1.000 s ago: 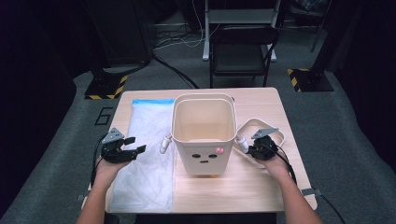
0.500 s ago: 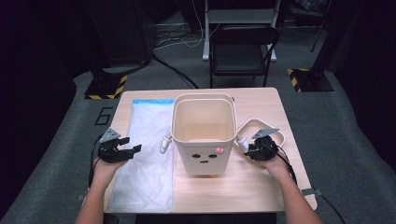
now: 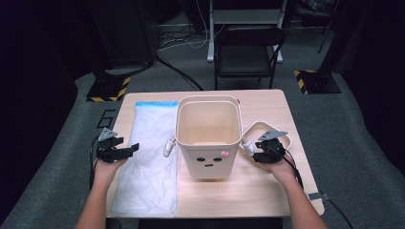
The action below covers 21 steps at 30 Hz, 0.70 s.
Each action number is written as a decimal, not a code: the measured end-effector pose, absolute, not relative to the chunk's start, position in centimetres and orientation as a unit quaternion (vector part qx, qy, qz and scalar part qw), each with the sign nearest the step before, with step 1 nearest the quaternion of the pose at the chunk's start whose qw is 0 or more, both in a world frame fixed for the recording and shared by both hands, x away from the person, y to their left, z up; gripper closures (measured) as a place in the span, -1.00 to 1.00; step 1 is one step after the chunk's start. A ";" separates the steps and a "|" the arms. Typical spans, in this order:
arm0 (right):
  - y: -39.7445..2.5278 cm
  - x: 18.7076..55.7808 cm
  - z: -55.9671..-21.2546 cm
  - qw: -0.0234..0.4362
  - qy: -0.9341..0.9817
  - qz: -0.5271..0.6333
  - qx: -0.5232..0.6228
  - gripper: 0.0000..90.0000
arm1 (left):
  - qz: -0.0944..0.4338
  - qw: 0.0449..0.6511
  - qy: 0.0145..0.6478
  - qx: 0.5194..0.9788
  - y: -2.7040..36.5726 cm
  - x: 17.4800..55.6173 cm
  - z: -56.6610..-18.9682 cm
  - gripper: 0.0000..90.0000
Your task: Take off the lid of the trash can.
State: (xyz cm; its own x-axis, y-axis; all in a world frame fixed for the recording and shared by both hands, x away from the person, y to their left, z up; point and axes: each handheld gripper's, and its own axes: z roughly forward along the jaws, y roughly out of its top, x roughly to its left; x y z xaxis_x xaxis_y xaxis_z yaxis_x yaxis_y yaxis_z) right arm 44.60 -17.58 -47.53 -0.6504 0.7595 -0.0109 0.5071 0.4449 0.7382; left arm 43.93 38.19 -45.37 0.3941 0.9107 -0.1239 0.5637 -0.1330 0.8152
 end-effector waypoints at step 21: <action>-18.0 44.5 -47.6 0.184 0.828 0.361 0.387 0.01 | 0.212 0.371 0.540 0.725 38.0 47.6 -49.9 -1.00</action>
State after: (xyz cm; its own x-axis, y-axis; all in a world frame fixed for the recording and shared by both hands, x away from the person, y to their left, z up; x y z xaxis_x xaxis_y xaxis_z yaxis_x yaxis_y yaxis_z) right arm 44.48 -17.98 -47.60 -0.6319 0.7746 -0.0255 0.5088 0.4394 0.7403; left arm 47.58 37.96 -49.89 0.3272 0.9404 -0.0921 0.6257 -0.1426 0.7669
